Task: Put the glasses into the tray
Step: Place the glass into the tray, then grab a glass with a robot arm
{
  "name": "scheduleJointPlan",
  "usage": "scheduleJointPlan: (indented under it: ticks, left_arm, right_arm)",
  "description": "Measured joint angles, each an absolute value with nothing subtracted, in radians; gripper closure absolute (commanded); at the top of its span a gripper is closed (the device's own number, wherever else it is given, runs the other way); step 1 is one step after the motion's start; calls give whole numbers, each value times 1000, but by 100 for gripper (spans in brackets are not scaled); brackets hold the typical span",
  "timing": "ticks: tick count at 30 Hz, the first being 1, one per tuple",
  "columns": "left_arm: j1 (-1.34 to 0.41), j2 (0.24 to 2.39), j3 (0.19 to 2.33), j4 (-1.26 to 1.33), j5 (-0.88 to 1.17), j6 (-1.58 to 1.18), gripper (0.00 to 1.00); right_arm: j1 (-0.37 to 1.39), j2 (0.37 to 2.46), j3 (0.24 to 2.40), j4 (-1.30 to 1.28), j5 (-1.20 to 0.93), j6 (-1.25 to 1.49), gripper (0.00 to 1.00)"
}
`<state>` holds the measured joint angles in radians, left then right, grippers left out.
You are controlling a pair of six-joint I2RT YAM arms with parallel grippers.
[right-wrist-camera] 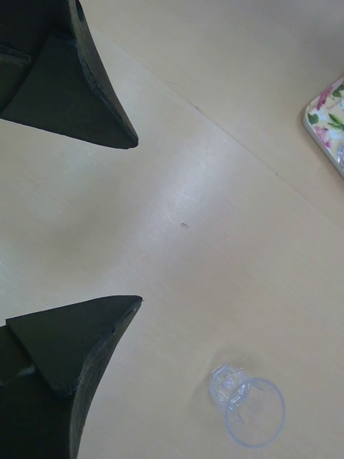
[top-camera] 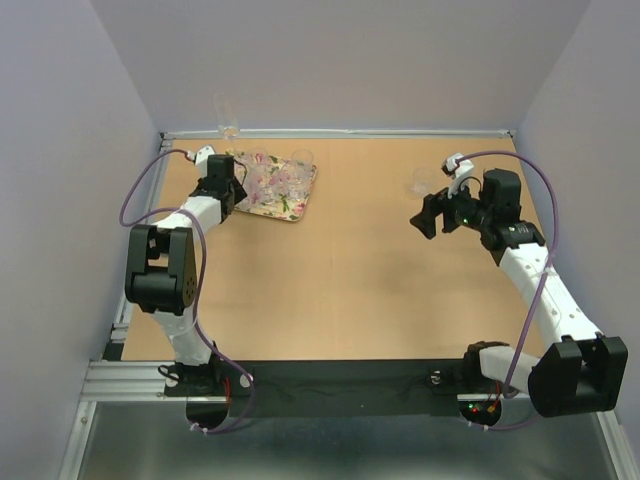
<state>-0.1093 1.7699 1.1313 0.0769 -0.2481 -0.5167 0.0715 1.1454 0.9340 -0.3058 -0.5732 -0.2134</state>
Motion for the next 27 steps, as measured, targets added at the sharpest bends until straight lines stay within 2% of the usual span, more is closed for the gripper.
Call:
scheduleJointPlan:
  ticks: [3,7,16,27]
  left_arm:
    - [-109,1752,1131,64,-243,-507,52]
    - [-109,1667,1129,49,-232,-483,46]
    - [-106,1261,1026,63,-188,-370,26]
    - [-103,901,783,52,-76,-232,17]
  right_arm:
    - [69,1145,934,-306,-574,-213,12]
    - [65,1144,934,-306,-574,-213,12]
    - [54,1132,934,-305,-573,-214,12]
    - [40,1139,928,-301,-569,-234,12]
